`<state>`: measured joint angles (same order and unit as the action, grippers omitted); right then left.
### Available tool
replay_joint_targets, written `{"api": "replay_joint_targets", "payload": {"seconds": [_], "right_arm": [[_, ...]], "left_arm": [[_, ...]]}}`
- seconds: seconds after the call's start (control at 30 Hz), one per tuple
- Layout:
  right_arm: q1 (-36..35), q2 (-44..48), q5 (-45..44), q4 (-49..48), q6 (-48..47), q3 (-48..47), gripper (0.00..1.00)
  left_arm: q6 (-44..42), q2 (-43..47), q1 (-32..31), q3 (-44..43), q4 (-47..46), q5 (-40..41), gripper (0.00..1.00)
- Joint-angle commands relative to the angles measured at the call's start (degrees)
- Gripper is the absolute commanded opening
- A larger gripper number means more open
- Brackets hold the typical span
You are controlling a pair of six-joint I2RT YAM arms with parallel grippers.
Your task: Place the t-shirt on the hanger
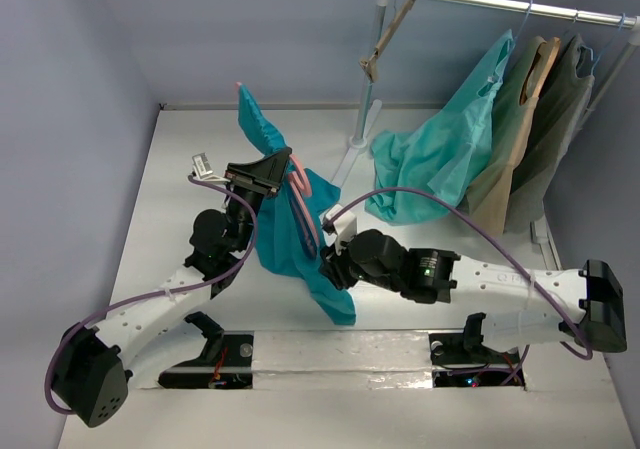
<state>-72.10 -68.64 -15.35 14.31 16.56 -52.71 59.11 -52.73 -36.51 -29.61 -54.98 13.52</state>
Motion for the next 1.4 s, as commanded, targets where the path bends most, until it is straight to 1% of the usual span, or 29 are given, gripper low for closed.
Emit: {"api": "replay_joint_targets", "payload": {"seconds": [0.0, 0.07, 0.13, 0.17, 0.23, 0.4, 0.47, 0.57, 0.63, 0.8, 0.83, 0.93, 1.07, 1.13, 1.17, 1.2, 1.23, 1.27, 1.3, 1.37], "right_arm": [[-0.5, -0.1, -4.2, -4.8, -2.1, -2.0, 0.42], [-0.5, -0.3, -4.3, -6.0, -2.9, -2.1, 0.4], [-0.5, -0.4, -4.9, -6.9, -3.9, -2.5, 0.36], [-0.5, -0.7, -5.6, -7.0, -4.1, -2.9, 0.32], [-0.5, -0.7, -6.6, -8.9, -4.8, -3.3, 0.3], [-0.5, -0.3, -10.3, -11.9, -6.2, -4.5, 0.28], [-0.5, -0.4, -11.9, -13.0, -6.8, -4.7, 0.28], [-0.5, 0.6, -10.8, -13.7, -7.2, -4.4, 0.28], [-0.5, 0.7, -11.1, -15.9, -8.3, -4.8, 0.28], [-0.5, -2.5, -12.0, -16.8, -11.6, -7.9, 0.26], [-0.5, -2.6, -12.3, -18.3, -12.2, -8.0, 0.26], [-0.5, -3.1, -13.0, -20.9, -14.4, -8.6, 0.25], [0.0, -3.8, -12.1, -21.7, -15.4, -10.0, 0.24], [0.6, -4.3, -11.7, -21.8, -15.6, -10.0, 0.18], [1.2, -4.3, -11.4, -21.5, -15.3, -10.0, 0.13], [1.2, -4.4, -10.2, -21.0, -14.6, -9.8, 0.05], [1.2, -4.3, -10.0, -20.1, -14.3, -9.6, 0.03], [1.2, -4.1, -10.0, -19.5, -13.7, -8.7, 0.01], [1.2, -3.7, -9.8, -18.9, -12.5, -8.1, 0.0], [1.2, -1.5, -9.1, -17.1, -11.0, -6.6, 0.0]], "left_arm": [[1.0, 2.0, 0.3, -2.0, -2.0, -1.0, 0.0], [1.2, 2.4, 0.3, -2.0, -1.4, -1.5, 0.0], [1.4, 2.7, 0.3, -1.7, -1.4, -1.6, 0.0], [1.4, 2.8, 0.3, -1.6, -1.4, -1.6, 0.0], [1.7, 3.0, -0.2, -1.2, -1.5, -1.6, 0.0], [2.6, 3.9, -1.4, 0.1, -2.2, -1.8, 0.0], [1.5, 4.8, -1.4, -0.4, -0.4, -1.0, 0.0], [0.6, 6.6, -1.4, -0.7, 1.8, -0.8, 0.0], [0.8, 7.3, -1.4, -0.6, 2.2, -1.6, 0.0], [3.3, 7.6, -1.4, 0.2, 2.4, -4.9, 0.0], [3.5, 7.8, -1.4, 0.4, 2.5, -5.5, 0.0], [4.3, 9.0, -1.4, 1.6, 3.0, -5.3, 0.0], [4.3, 10.7, -1.4, 2.3, 4.4, -4.6, 0.0], [4.1, 11.3, -1.4, 2.2, 5.1, -4.7, 0.0], [3.5, 11.5, -1.4, 2.1, 5.5, -4.7, 0.0], [2.8, 11.8, -1.4, 1.5, 6.0, -4.7, 0.0], [1.8, 12.0, -1.4, 0.9, 8.5, -3.9, 0.0], [0.7, 12.3, -1.4, 0.2, 10.1, -3.3, 0.04], [-2.5, 12.7, -1.4, -1.6, 11.5, -2.5, 0.23], [-6.3, 12.9, -1.4, -4.0, 18.0, 0.5, 0.45]]}}
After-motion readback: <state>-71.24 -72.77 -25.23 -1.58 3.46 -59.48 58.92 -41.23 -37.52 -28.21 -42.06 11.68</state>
